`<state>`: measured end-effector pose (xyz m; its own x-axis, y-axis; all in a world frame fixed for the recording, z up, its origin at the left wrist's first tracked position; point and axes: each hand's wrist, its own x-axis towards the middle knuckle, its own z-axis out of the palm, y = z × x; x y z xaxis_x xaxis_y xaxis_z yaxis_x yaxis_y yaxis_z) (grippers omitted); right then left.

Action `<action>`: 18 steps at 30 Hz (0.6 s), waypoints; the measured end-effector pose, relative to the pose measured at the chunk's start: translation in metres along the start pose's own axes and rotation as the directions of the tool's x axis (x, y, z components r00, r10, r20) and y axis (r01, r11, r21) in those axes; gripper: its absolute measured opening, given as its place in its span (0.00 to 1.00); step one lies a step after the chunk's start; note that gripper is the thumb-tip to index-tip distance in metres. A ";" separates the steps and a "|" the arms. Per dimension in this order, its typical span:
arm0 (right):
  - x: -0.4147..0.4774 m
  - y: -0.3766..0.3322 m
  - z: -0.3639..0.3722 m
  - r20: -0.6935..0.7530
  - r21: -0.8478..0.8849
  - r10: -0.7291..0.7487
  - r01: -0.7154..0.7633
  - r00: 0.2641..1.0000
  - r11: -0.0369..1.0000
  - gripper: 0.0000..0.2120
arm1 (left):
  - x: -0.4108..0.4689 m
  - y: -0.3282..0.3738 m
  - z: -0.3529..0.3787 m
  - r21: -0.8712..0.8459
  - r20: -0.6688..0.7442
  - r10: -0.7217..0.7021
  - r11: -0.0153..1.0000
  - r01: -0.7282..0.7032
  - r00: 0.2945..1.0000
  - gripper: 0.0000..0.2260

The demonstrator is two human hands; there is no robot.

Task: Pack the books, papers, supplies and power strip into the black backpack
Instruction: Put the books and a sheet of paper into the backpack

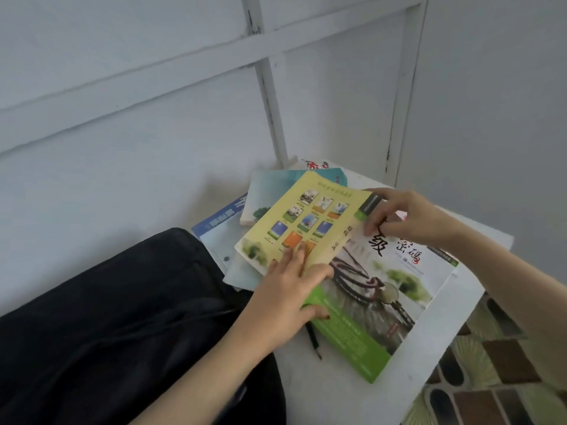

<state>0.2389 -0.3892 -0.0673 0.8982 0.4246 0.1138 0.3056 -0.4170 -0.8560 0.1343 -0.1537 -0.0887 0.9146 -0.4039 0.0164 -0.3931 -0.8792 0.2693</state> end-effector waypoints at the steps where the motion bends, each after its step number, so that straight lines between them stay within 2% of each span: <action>1: 0.002 0.002 -0.002 0.009 0.025 -0.016 0.016 1.000 1.000 0.10 | 0.001 -0.001 0.000 -0.026 -0.025 0.014 1.000 -0.014 1.000 0.17; 3: 0.007 0.007 -0.007 0.038 0.056 -0.049 0.046 0.998 0.997 0.15 | 0.003 -0.007 -0.007 -0.108 -0.101 0.052 0.992 -0.063 0.994 0.13; 6: 0.013 0.005 -0.009 0.043 0.158 -0.092 0.084 0.995 0.984 0.24 | 0.003 -0.016 -0.029 -0.202 -0.253 0.050 0.974 -0.103 0.966 0.14; 11: 0.027 -0.009 -0.006 0.034 0.499 -0.127 0.093 0.991 0.862 0.26 | 0.008 -0.020 -0.072 -0.413 -0.391 -0.086 0.906 -0.091 0.916 0.19; 15: 0.040 -0.018 -0.003 0.006 0.587 -0.174 0.137 0.985 0.798 0.27 | 0.014 -0.023 -0.099 -0.464 -0.502 -0.130 0.875 -0.139 0.855 0.23; 18: 0.048 -0.025 0.001 -0.050 0.644 -0.220 0.200 0.974 0.738 0.26 | 0.017 -0.026 -0.120 -0.498 -0.584 -0.168 0.846 -0.188 0.794 0.20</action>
<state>0.2743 -0.3576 -0.0403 0.8234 0.4657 0.3243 0.2013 0.2947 -0.9342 0.1709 -0.1074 0.0199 0.8475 -0.0260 0.5302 -0.4575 -0.5422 0.7047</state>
